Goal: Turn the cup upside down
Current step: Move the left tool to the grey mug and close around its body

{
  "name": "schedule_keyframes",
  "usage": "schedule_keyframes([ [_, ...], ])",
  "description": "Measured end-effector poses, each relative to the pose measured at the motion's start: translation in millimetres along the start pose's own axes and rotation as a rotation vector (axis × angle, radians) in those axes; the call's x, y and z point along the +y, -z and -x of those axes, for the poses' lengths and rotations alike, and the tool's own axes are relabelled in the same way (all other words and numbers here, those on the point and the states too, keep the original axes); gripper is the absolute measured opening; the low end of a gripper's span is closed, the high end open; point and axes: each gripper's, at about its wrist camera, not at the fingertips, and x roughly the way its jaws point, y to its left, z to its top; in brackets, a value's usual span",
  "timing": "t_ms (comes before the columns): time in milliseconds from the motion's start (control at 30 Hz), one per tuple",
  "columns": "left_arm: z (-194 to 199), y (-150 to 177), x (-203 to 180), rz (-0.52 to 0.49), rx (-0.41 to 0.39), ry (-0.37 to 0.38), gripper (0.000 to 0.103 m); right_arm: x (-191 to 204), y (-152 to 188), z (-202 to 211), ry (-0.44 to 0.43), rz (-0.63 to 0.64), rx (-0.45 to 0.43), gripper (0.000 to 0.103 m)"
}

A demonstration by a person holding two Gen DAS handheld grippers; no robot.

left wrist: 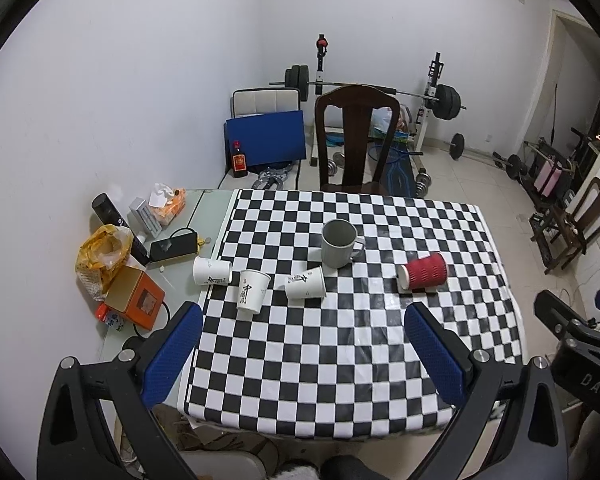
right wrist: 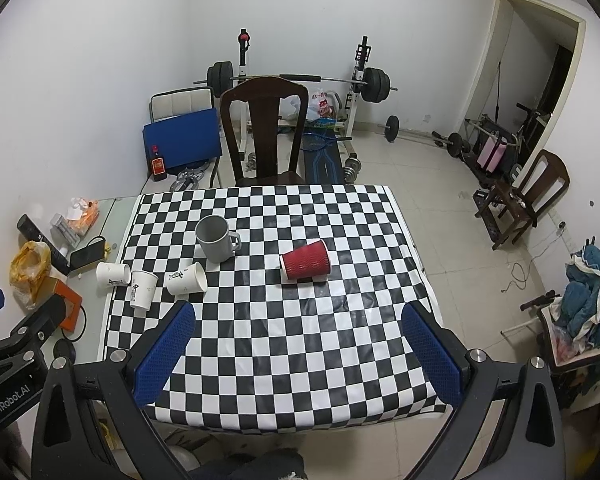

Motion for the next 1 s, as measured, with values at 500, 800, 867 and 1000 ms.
schedule_keyframes([
  [500, -241.0, 1.3, -27.2, -0.062, 0.094, -0.08, 0.102, -10.2, 58.6, -249.7, -0.024, -0.135, 0.245, 0.095],
  [800, -370.5, -0.3, -63.9, -0.086, 0.159, -0.047, 0.098, -11.0, 84.4, -385.2, 0.015, -0.196, 0.331, 0.094],
  [867, -385.5, 0.0, -69.2, -0.083, 0.171, -0.049, 0.095, -14.4, 87.6, -405.5, 0.029, -0.208, 0.336, 0.094],
  [1000, -408.7, -1.3, -82.1, -0.085, 0.177, -0.053, 0.094, -17.9, 90.0, -433.1, 0.081, -0.191, 0.334, 0.094],
])
